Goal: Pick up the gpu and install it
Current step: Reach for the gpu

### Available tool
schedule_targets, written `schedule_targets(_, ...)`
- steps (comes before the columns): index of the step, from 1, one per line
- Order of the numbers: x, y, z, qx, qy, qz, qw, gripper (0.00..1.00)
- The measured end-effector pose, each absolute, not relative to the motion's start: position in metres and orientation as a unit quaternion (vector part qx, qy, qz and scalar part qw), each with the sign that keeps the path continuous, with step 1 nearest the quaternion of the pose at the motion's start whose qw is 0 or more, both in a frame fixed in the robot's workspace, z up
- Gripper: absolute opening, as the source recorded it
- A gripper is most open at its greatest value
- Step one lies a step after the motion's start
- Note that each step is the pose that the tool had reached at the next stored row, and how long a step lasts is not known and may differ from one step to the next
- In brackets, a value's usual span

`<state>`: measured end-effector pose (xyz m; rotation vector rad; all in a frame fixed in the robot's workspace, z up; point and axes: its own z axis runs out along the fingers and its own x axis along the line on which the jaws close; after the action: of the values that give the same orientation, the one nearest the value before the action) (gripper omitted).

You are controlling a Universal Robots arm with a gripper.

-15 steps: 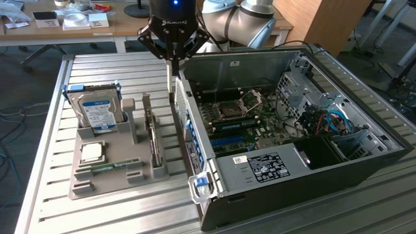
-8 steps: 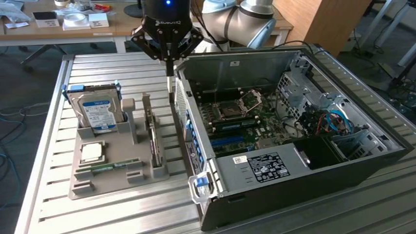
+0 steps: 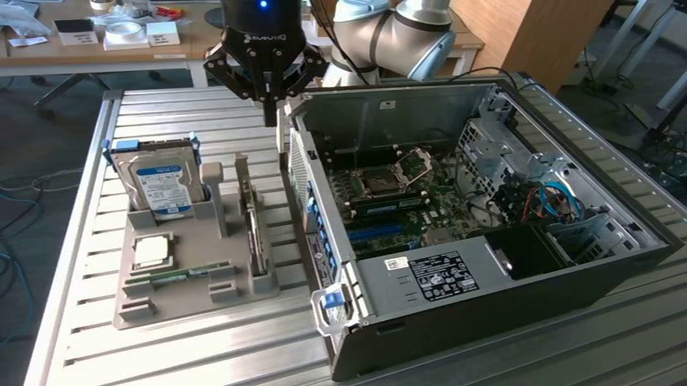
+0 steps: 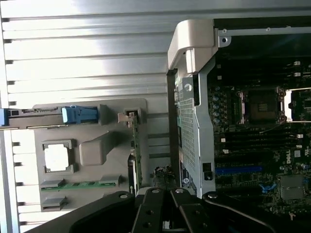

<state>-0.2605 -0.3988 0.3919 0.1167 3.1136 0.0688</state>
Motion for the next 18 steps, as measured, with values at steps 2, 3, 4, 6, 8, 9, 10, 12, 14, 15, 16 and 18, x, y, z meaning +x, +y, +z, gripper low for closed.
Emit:
schedule_targets(2, -0.2615, -0.3989, 0.3919, 0.037, 0.999, 0.022, 0.012, 0.11)
schedule_targets(3, -0.2616, -0.3989, 0.3919, 0.037, 0.999, 0.022, 0.013, 0.11)
schedule_targets(4, -0.2616, -0.3989, 0.3919, 0.037, 0.999, 0.022, 0.013, 0.11)
schedule_targets(6, -0.2619, -0.3988, 0.3919, 0.037, 0.999, 0.022, 0.013, 0.11)
schedule_targets(8, -0.2628, -0.3988, 0.3919, 0.038, 0.999, 0.022, 0.012, 0.11)
schedule_targets(9, -0.2633, -0.3988, 0.3919, 0.037, 0.999, 0.022, 0.012, 0.11)
schedule_targets(10, -0.2637, -0.3988, 0.3919, 0.037, 0.999, 0.022, 0.012, 0.11)
schedule_targets(12, -0.2647, -0.3988, 0.3919, 0.037, 0.999, 0.022, 0.012, 0.11)
schedule_targets(14, -0.2656, -0.3989, 0.3919, 0.037, 0.999, 0.022, 0.012, 0.11)
schedule_targets(15, -0.2657, -0.3989, 0.3919, 0.037, 0.999, 0.022, 0.012, 0.11)
schedule_targets(16, -0.2659, -0.3989, 0.3919, 0.037, 0.999, 0.022, 0.013, 0.11)
schedule_targets(18, -0.267, -0.3988, 0.3919, 0.037, 0.999, 0.022, 0.012, 0.11)
